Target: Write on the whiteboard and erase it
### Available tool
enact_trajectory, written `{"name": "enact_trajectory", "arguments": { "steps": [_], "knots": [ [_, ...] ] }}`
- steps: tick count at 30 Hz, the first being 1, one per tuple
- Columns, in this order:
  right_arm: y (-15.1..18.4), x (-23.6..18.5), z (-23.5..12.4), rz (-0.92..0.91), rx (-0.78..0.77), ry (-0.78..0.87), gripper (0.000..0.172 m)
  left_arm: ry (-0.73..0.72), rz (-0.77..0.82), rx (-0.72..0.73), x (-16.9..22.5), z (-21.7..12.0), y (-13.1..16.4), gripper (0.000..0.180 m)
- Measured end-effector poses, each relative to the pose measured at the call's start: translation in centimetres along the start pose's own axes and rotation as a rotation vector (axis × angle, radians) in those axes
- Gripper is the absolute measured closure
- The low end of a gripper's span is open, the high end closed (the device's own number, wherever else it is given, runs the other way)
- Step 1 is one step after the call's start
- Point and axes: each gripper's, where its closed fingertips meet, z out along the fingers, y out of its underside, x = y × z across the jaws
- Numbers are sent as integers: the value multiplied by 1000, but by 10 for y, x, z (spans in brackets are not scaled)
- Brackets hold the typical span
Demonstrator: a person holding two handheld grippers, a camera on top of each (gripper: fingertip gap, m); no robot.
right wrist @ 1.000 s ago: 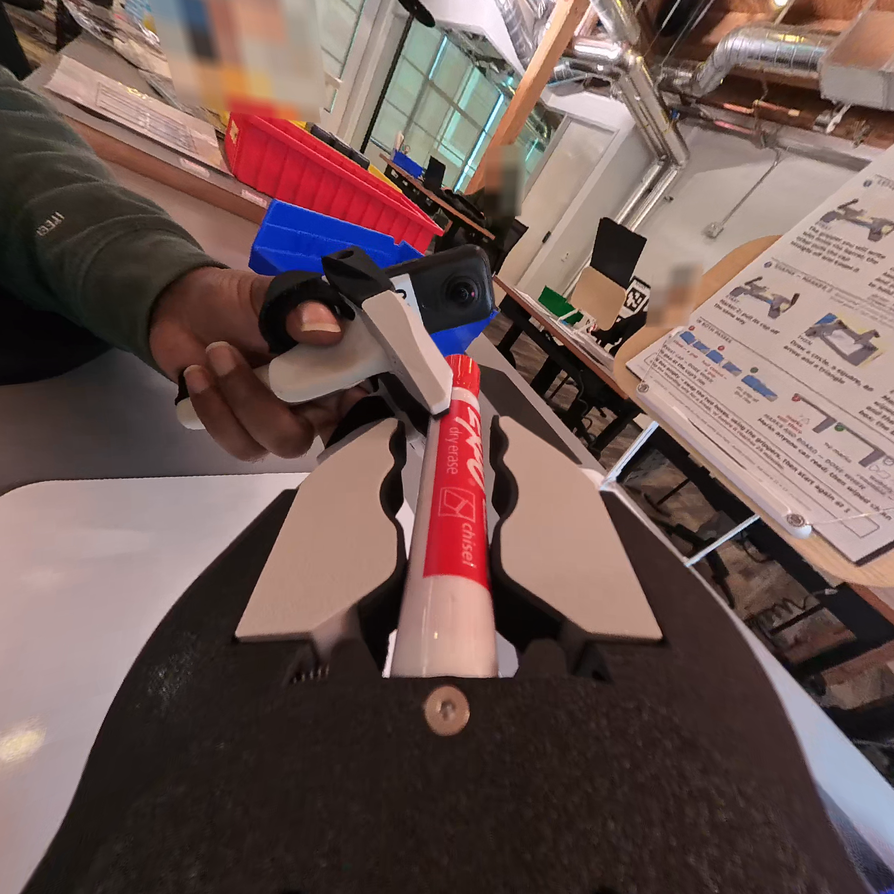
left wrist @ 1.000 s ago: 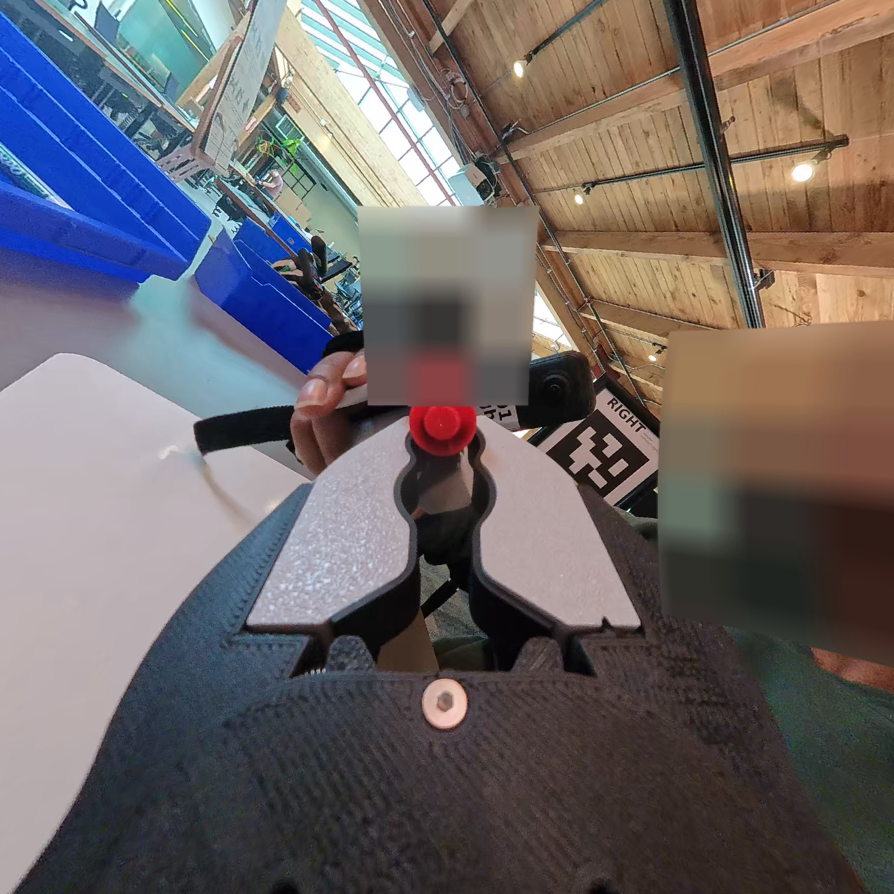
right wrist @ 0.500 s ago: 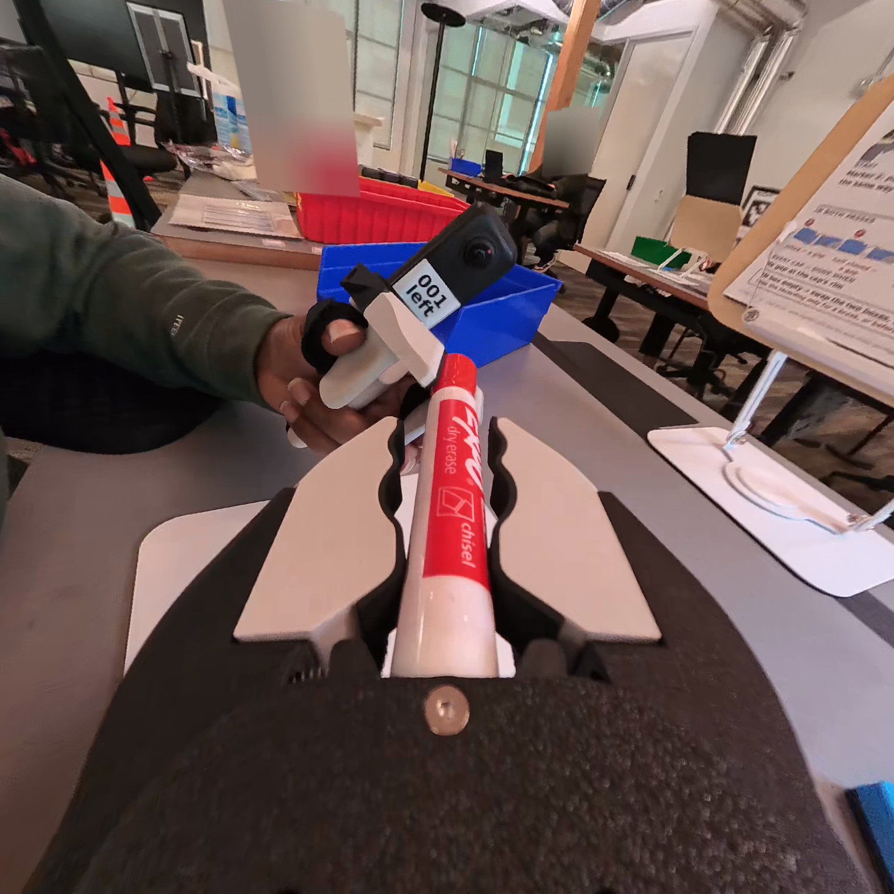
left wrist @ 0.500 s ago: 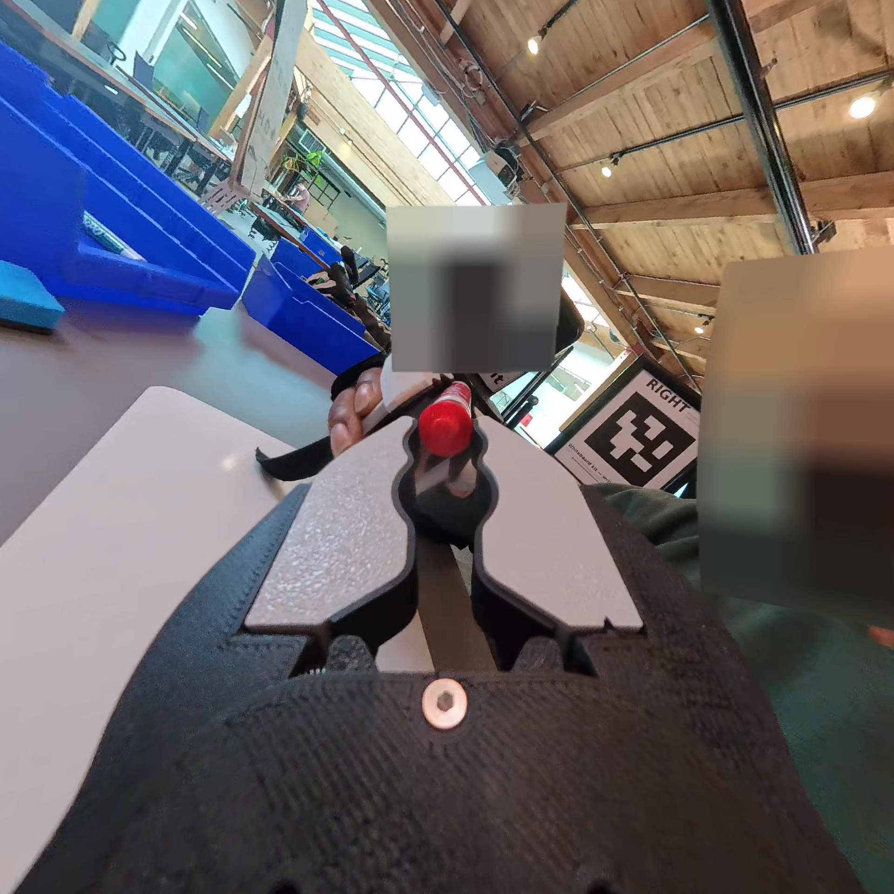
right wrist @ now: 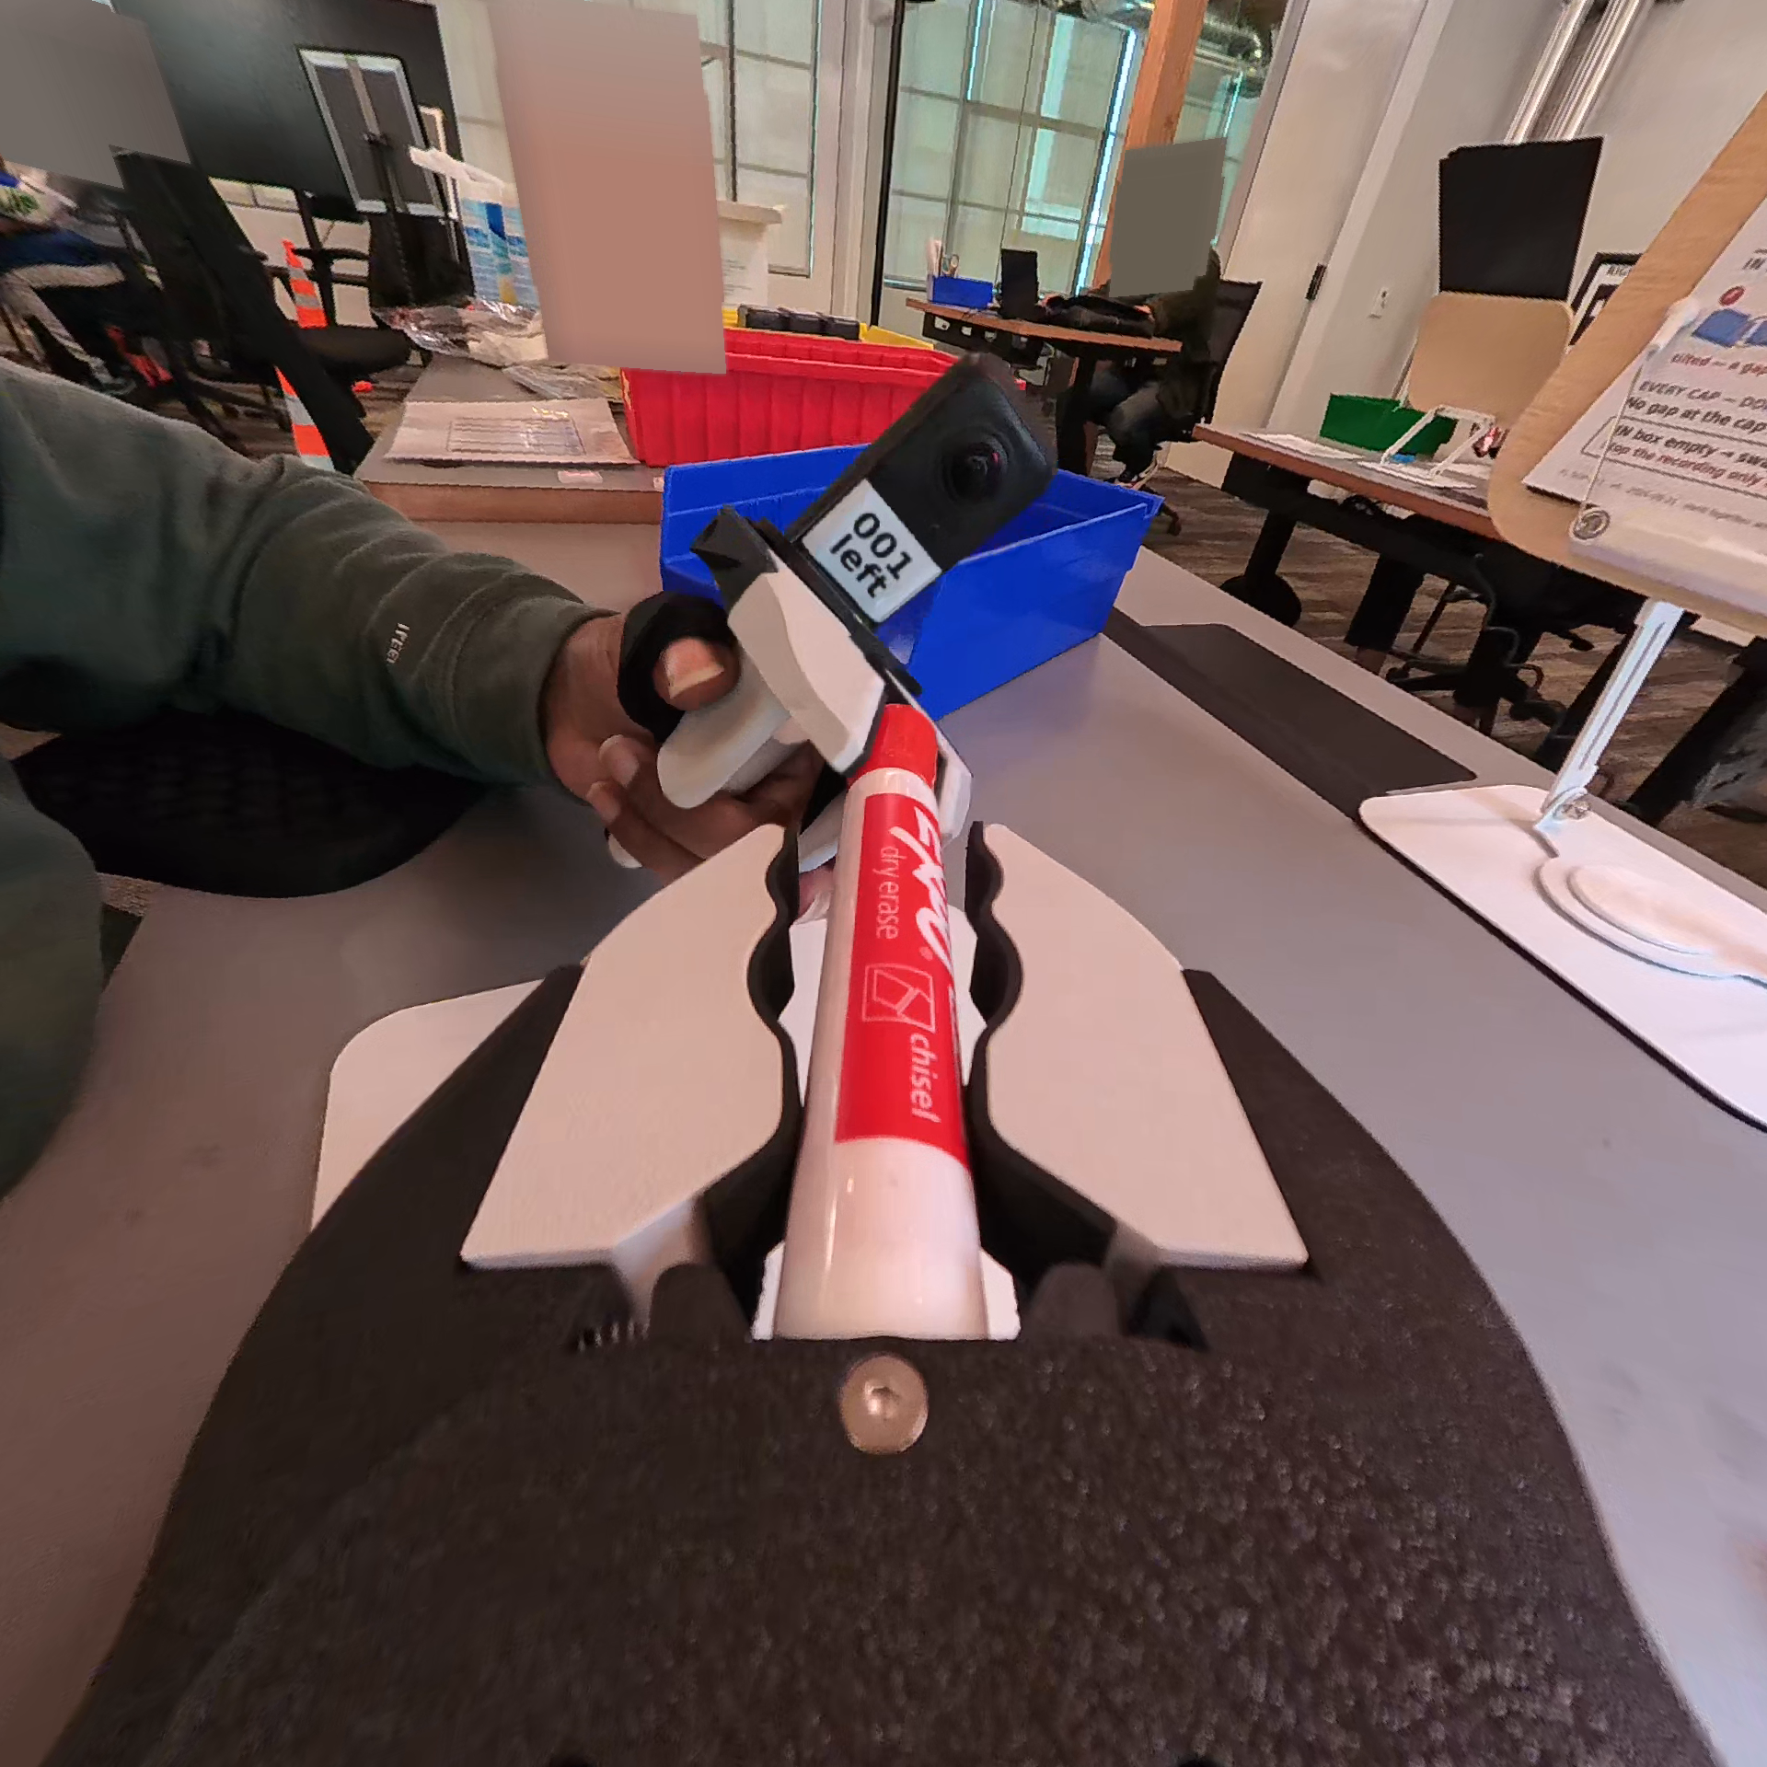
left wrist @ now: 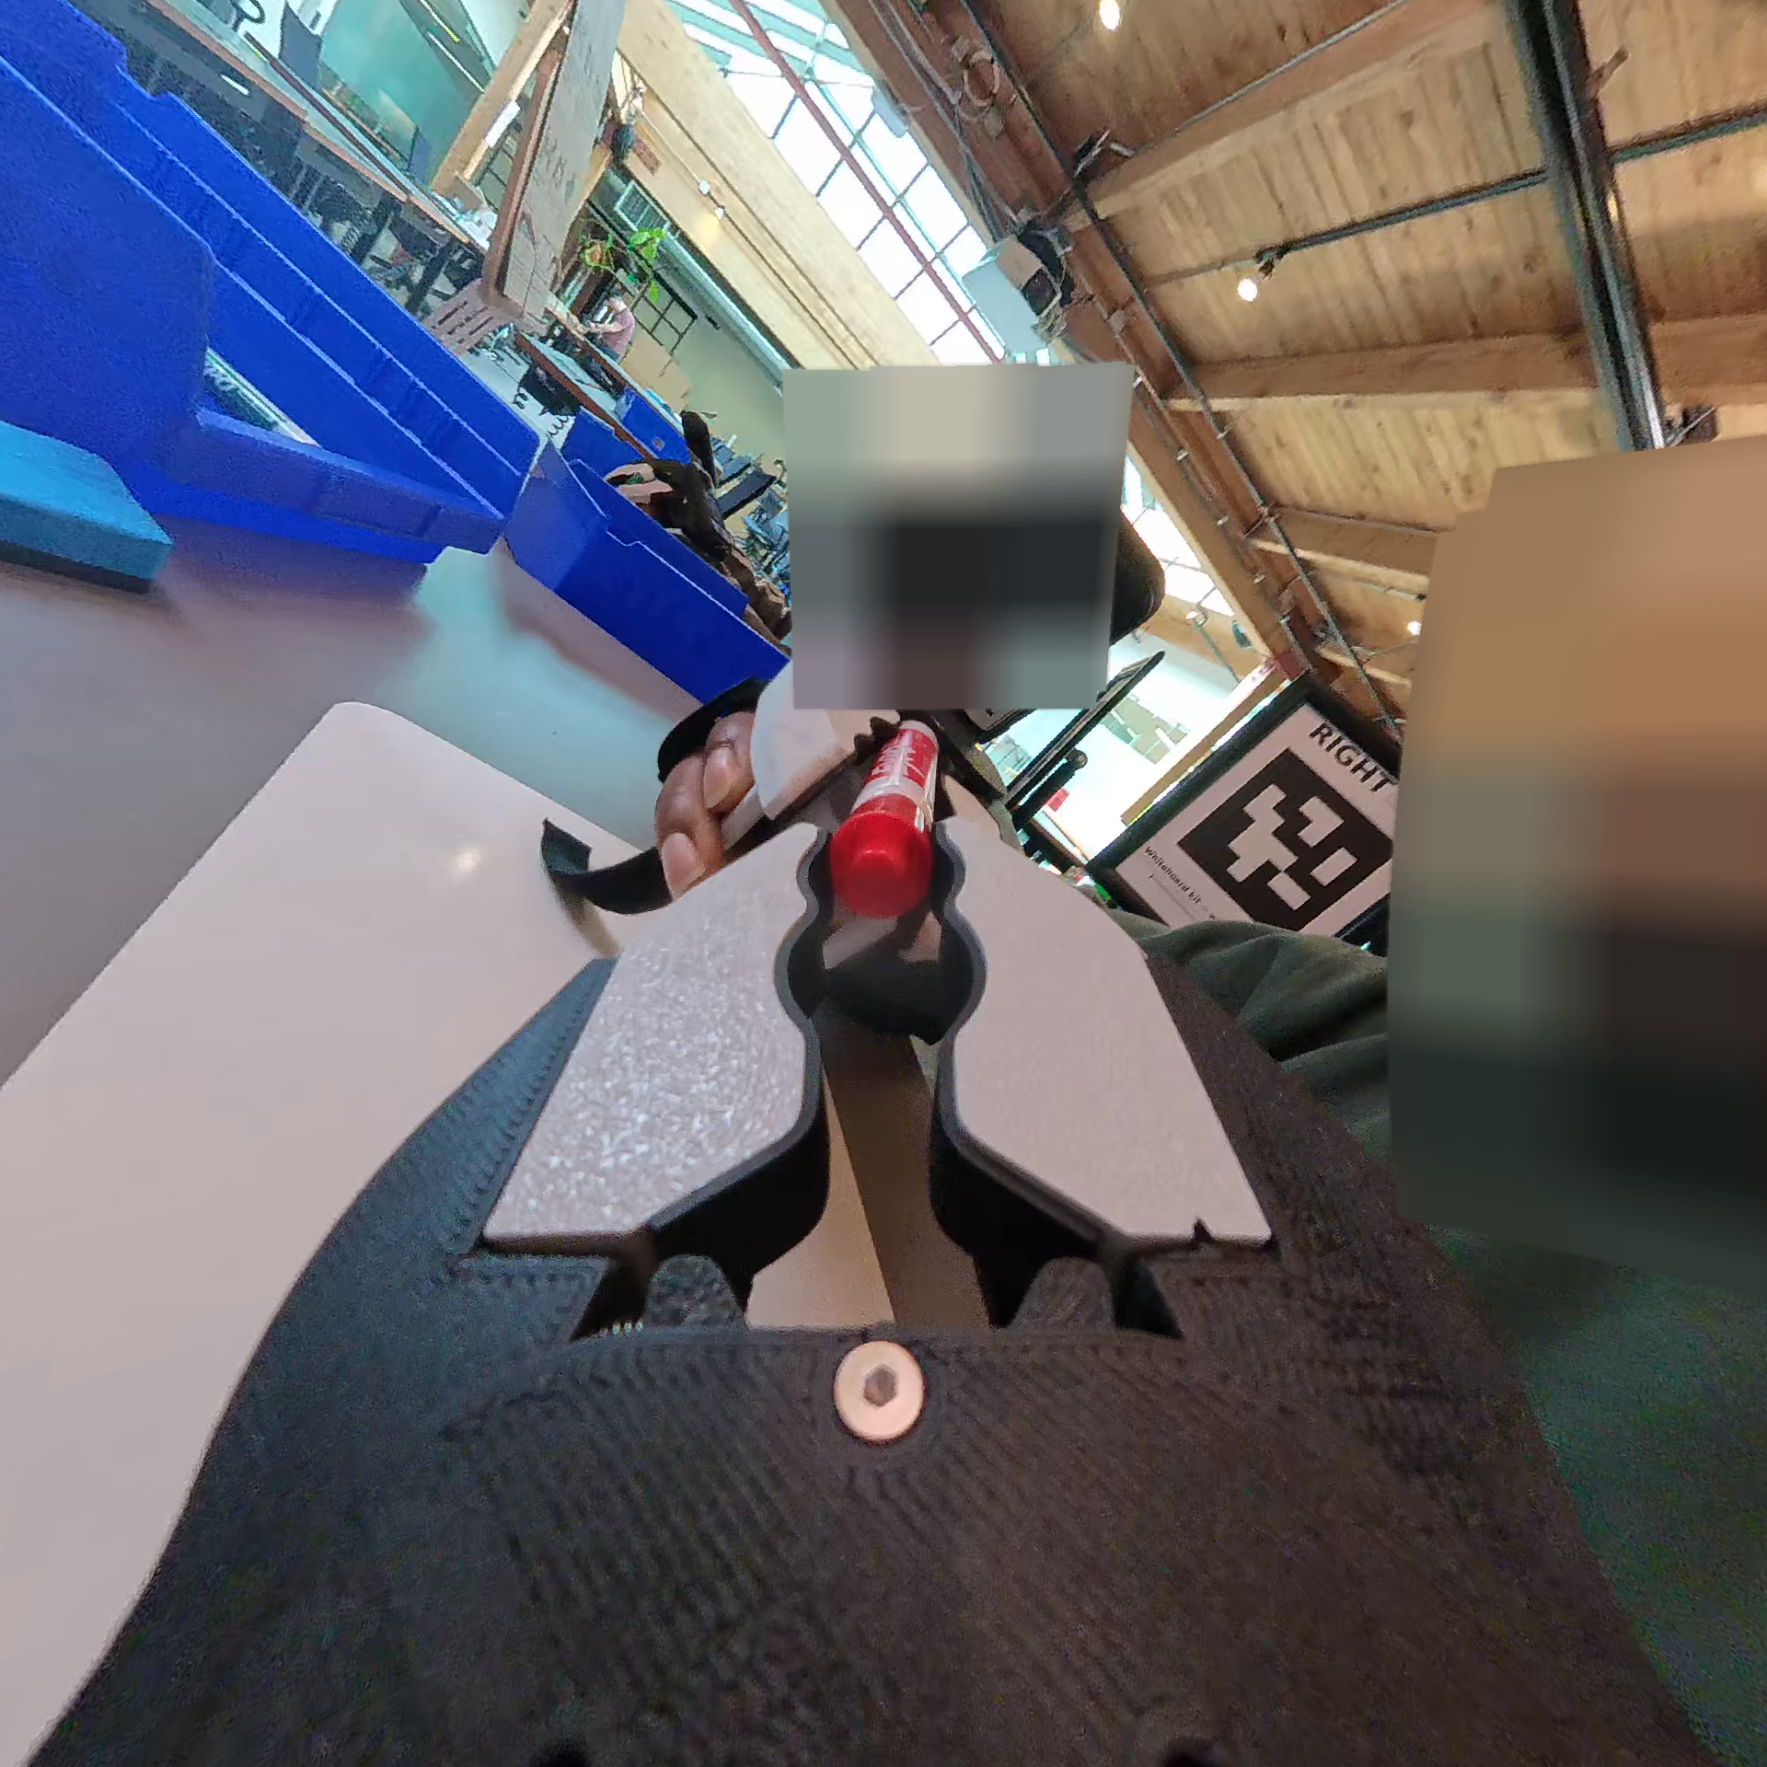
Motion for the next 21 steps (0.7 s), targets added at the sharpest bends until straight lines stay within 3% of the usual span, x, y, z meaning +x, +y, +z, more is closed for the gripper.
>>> {"name": "enact_trajectory", "arguments": {
  "steps": [1,10,21],
  "knots": [
    [-1,0,0,9,12,1,137,-6,9,-4,1,0,1,161],
    [10,3,3,53,35,-42,138,-27,-53,-41,-14,-3,12,161],
    [6,8,1,203,58,-72,139,68,-131,-33,-18,-1,9,161]
  ]
}}
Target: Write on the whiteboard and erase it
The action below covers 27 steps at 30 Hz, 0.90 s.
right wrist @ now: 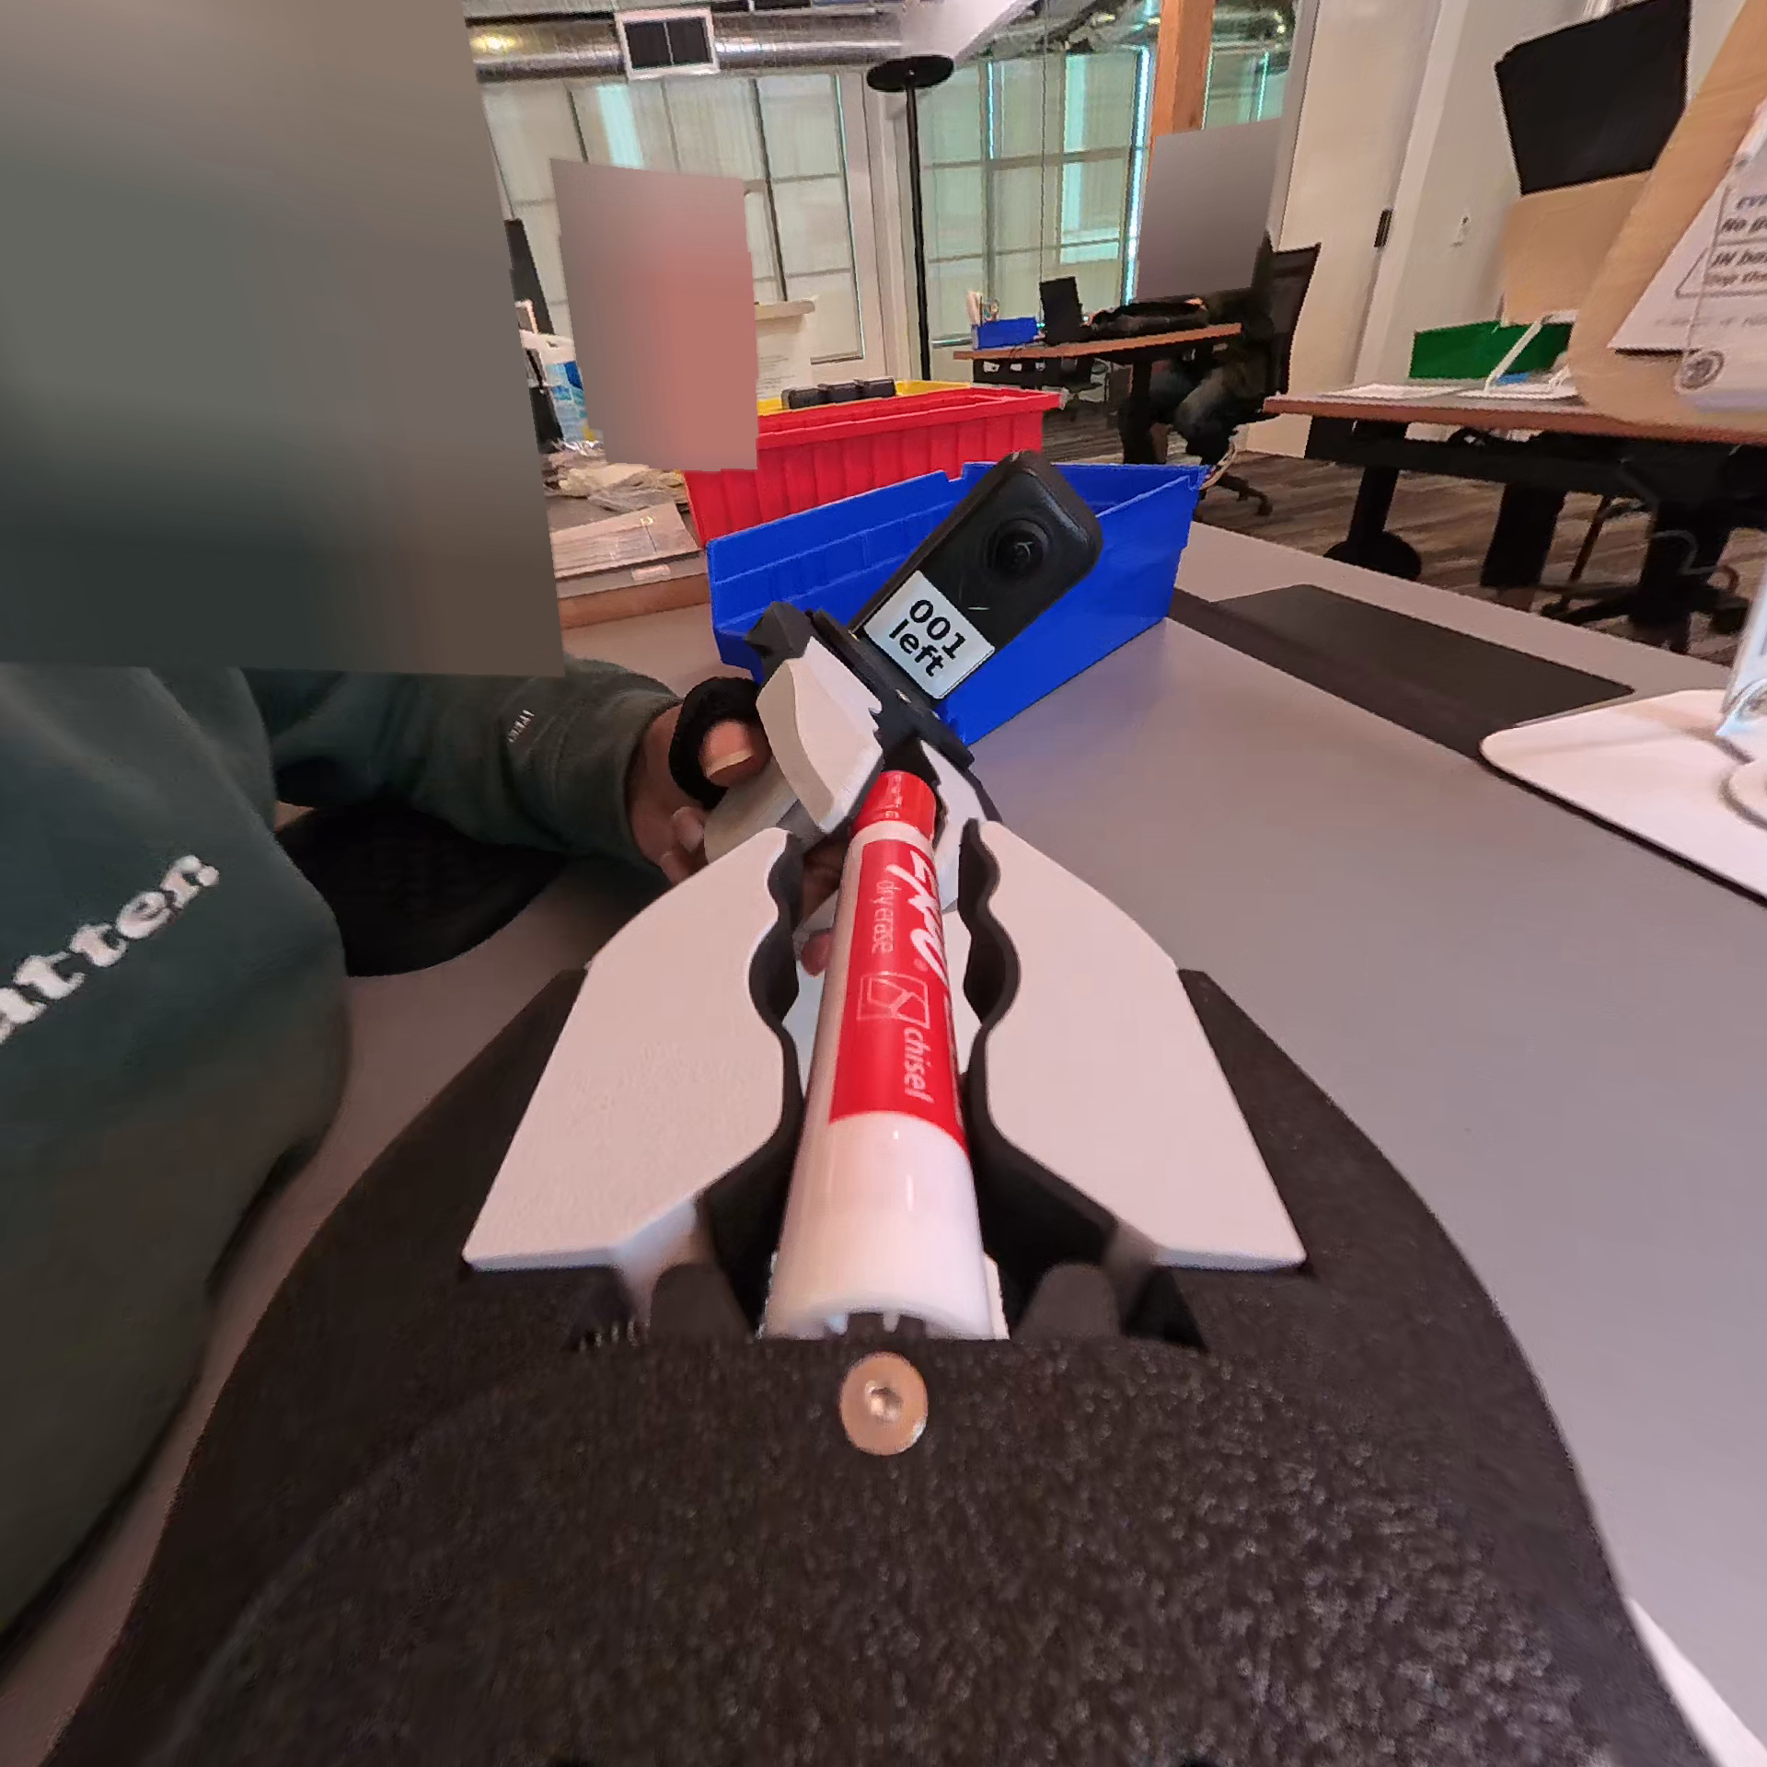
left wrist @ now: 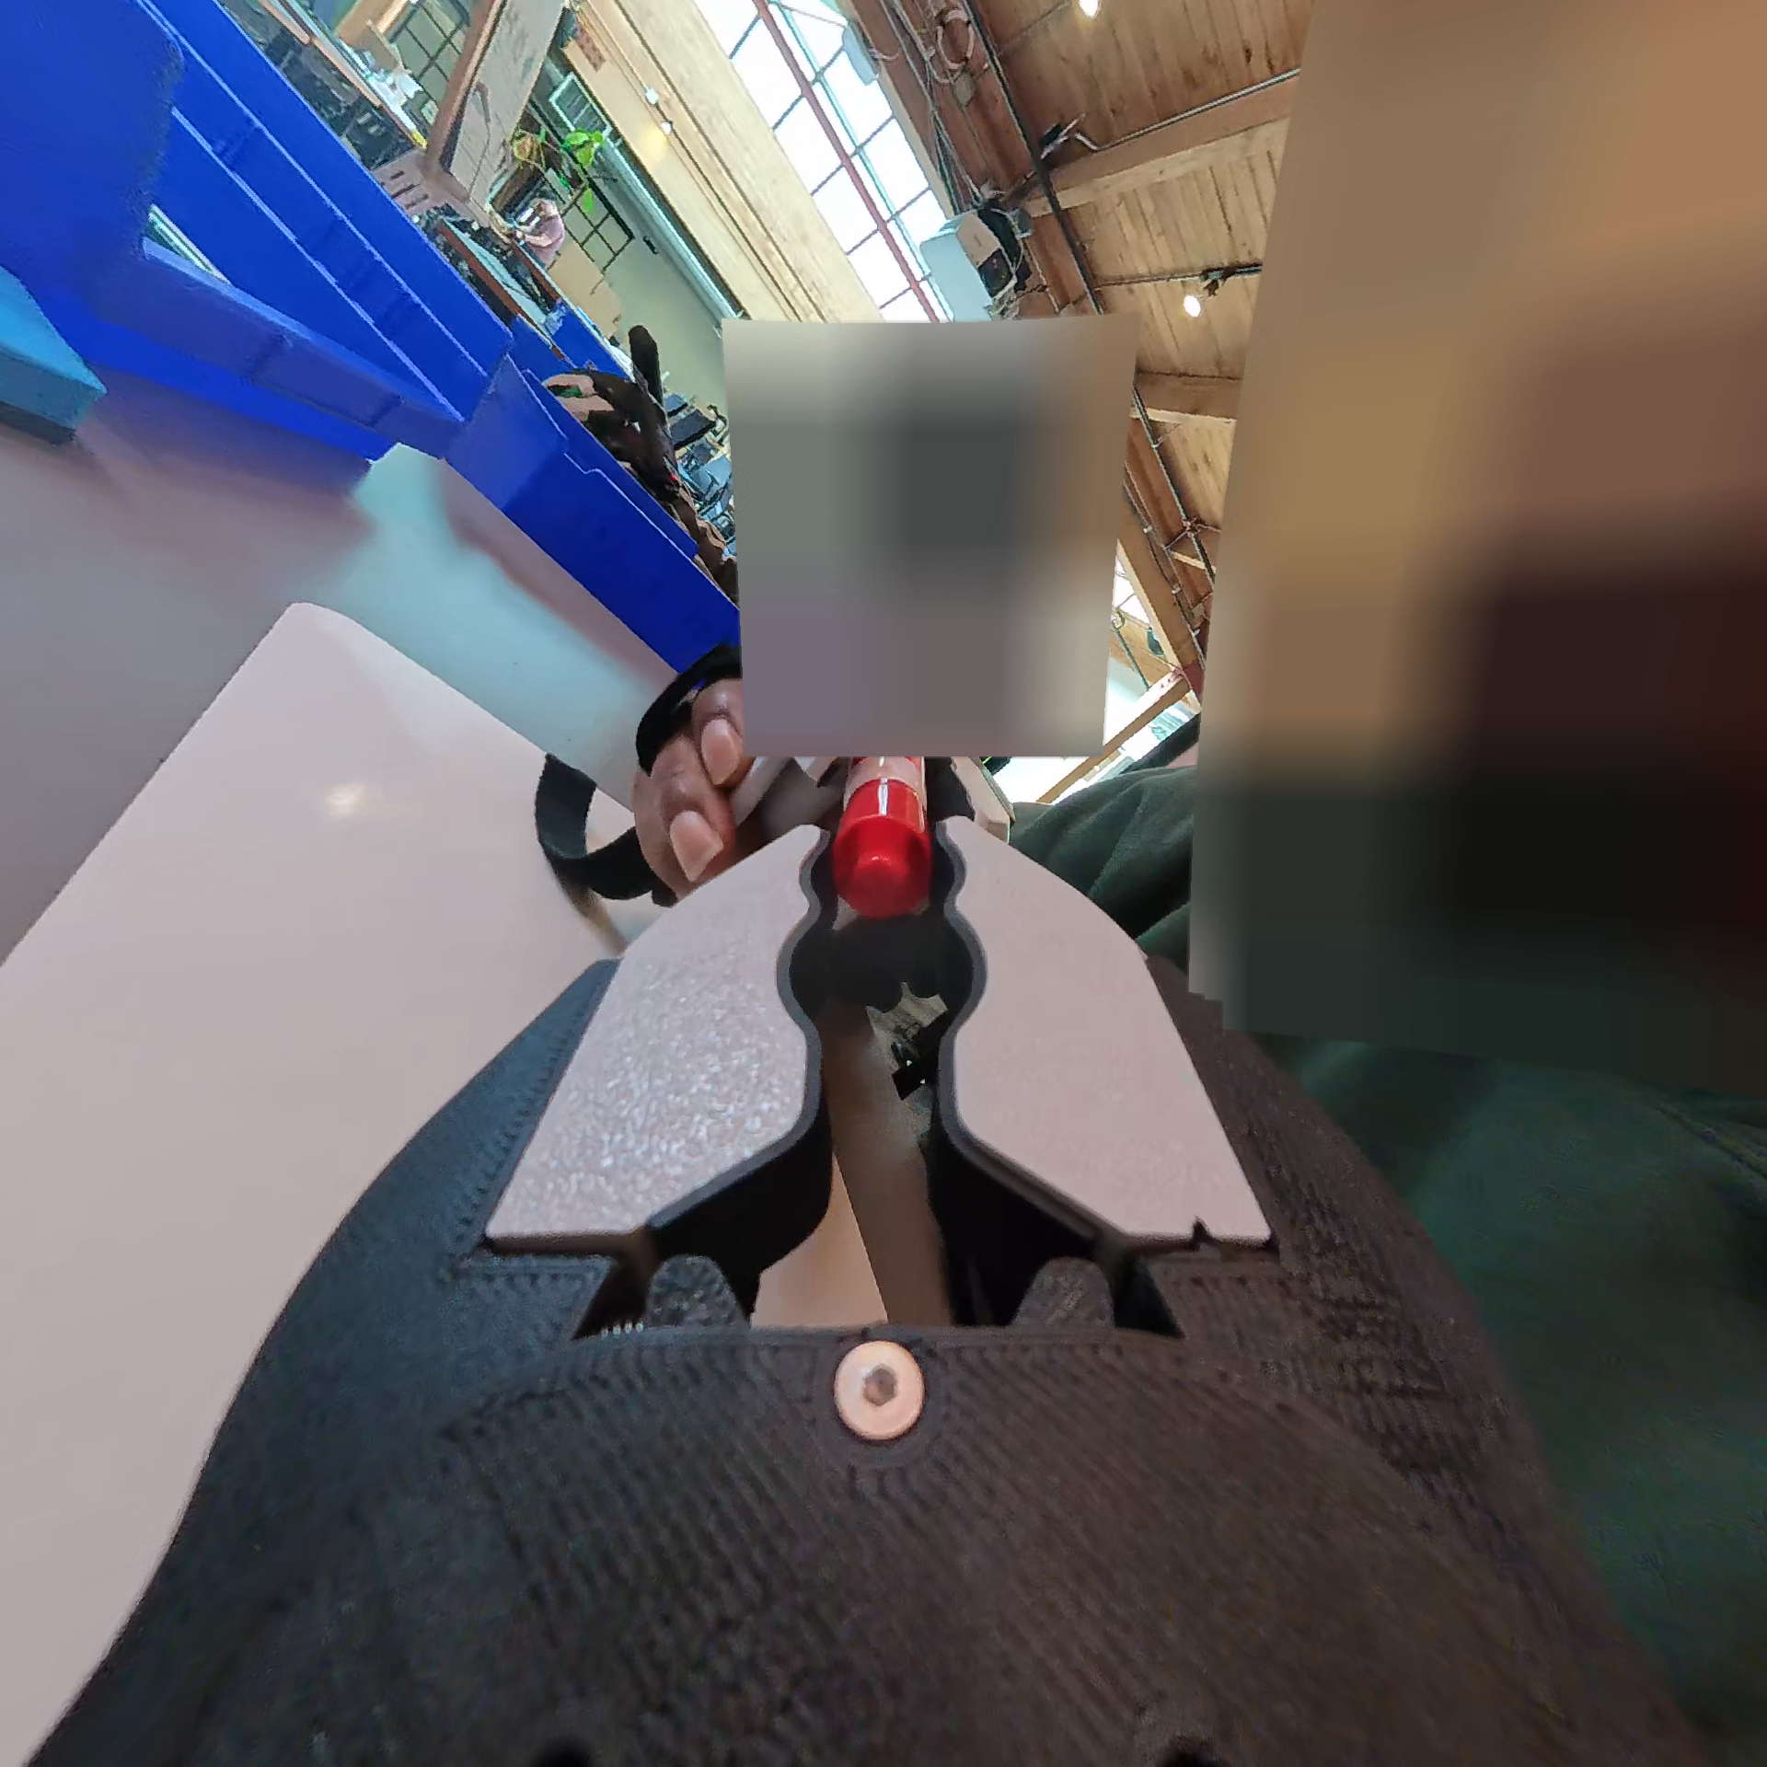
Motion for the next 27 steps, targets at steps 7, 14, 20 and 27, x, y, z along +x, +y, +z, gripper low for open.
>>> {"name": "enact_trajectory", "arguments": {
  "steps": [7,14,20,27],
  "knots": [
    [3,4,-2,96,-4,-42,139,17,-4,-9,-3,1,0,161],
    [5,8,-1,123,-7,-62,139,-12,40,10,-6,-2,-5,162],
    [-6,3,0,50,3,-72,140,-38,98,17,6,-1,-11,162],
    [-23,-4,-2,-55,11,-88,140,-64,251,-9,27,3,-20,162]
  ]
}}
